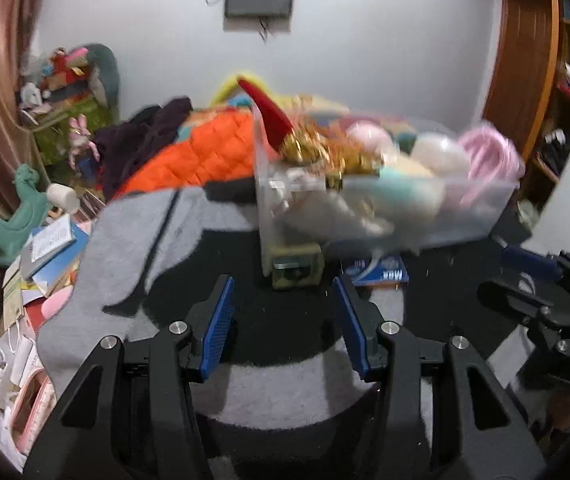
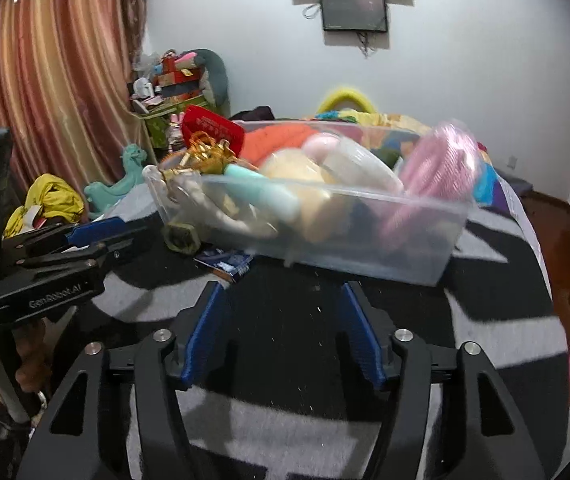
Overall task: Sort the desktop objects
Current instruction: 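Grasp the green square tile with the left tool while the right tool grasps the blue card box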
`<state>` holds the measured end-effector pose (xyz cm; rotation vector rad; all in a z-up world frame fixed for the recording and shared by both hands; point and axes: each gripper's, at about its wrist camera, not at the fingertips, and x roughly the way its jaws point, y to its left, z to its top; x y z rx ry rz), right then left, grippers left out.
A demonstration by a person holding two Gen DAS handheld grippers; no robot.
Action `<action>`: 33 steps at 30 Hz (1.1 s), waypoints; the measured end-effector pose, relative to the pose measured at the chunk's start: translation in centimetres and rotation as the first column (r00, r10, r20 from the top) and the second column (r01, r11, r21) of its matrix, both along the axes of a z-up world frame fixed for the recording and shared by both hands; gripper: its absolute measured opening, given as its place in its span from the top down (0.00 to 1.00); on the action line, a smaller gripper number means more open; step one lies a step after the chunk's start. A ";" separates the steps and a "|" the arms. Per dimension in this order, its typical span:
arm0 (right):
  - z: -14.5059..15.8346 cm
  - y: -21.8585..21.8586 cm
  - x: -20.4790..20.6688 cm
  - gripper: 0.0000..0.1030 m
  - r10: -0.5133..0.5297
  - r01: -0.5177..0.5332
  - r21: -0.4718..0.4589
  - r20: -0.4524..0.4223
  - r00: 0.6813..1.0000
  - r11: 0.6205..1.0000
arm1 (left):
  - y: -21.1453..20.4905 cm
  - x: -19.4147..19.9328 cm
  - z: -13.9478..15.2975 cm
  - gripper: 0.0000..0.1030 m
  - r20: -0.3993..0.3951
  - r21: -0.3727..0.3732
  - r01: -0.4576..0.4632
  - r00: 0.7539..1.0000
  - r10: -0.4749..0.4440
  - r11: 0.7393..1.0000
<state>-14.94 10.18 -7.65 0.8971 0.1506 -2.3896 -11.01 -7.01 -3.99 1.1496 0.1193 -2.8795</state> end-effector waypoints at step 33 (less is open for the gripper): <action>-2.5 -10.1 -2.6 0.44 0.068 -0.081 0.168 0.085 0.994 0.982 | -2.2 -2.3 -1.1 0.68 0.011 0.163 0.069 0.997 -0.071 0.984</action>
